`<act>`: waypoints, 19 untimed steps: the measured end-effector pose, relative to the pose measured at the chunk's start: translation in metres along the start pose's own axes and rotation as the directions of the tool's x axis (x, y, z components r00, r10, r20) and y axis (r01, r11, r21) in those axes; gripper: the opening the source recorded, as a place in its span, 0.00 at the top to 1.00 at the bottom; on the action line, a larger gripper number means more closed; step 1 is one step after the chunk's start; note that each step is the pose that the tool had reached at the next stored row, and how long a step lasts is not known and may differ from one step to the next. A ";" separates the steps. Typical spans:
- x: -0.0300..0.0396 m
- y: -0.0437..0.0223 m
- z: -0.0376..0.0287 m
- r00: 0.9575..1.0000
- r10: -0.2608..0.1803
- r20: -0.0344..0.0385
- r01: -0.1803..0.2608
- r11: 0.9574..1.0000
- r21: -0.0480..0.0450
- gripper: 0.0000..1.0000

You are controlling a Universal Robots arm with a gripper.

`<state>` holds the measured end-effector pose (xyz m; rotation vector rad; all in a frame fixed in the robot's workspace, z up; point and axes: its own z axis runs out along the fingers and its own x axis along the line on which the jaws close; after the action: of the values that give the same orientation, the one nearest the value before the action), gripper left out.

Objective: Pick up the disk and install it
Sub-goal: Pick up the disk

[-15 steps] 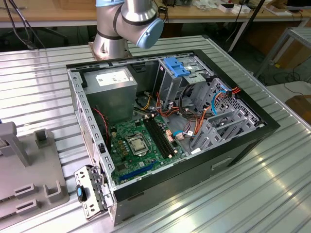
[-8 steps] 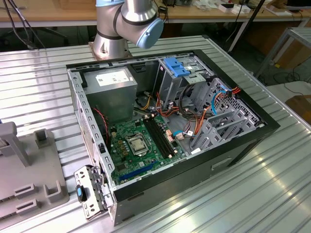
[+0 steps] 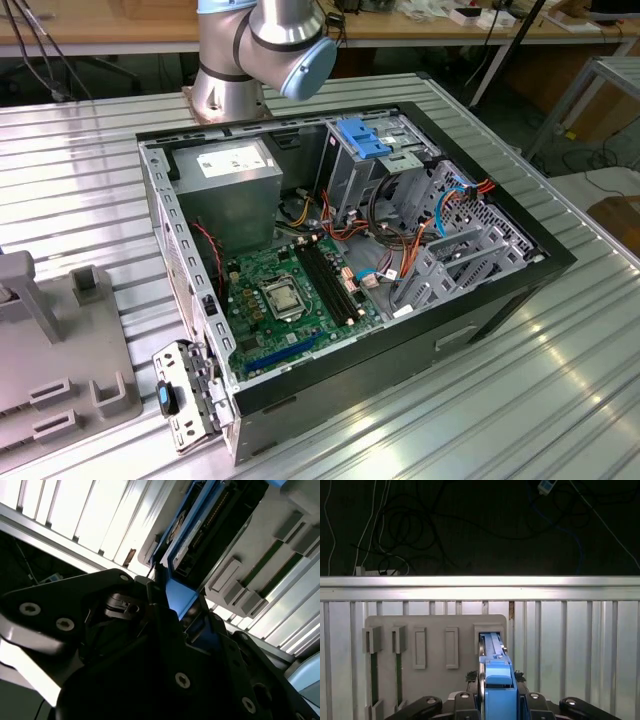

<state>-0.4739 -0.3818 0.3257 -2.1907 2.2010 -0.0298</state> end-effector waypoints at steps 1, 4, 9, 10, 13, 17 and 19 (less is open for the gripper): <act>-0.0001 -0.0002 -0.0053 1.000 0.000 0.000 0.000 1.000 0.000 0.63; -0.0003 -0.0008 -0.0208 1.000 0.000 0.000 0.000 1.000 0.000 0.63; -0.0006 -0.0018 -0.0451 1.000 0.000 0.000 0.000 1.000 0.000 0.63; -0.0006 -0.0019 -0.0488 1.000 0.000 0.000 0.000 1.000 0.000 0.63; -0.0008 -0.0025 -0.0643 1.000 0.000 0.000 0.000 1.000 0.000 0.63; -0.0009 -0.0031 -0.0778 1.000 0.000 0.000 0.000 1.000 0.000 0.63; -0.0010 -0.0033 -0.0840 1.000 0.000 0.000 0.000 1.000 0.000 0.63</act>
<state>-0.4739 -0.3818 0.4098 -2.1906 2.2010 -0.0299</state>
